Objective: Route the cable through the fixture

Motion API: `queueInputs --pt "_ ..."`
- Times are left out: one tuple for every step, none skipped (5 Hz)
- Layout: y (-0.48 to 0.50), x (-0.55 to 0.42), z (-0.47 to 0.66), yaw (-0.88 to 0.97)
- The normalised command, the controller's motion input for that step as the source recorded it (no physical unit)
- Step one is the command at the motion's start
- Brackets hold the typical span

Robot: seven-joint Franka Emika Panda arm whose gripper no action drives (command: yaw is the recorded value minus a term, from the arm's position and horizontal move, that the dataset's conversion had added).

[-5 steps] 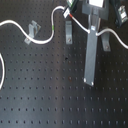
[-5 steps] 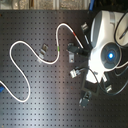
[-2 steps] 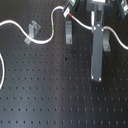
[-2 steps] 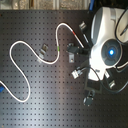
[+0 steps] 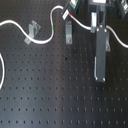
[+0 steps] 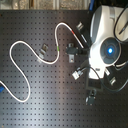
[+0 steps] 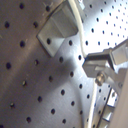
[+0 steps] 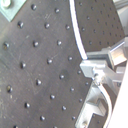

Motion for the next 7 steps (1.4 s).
queueInputs --pt "0.08 -0.131 0.0 -0.06" --pt "0.102 -0.167 0.01 -0.02" --pt "0.199 -0.088 0.0 0.0" --pt "0.2 0.014 0.12 0.0" --pt "0.159 0.011 0.26 0.0" --pt "0.131 0.009 0.32 0.0" --pt "0.111 -0.025 0.41 0.0"
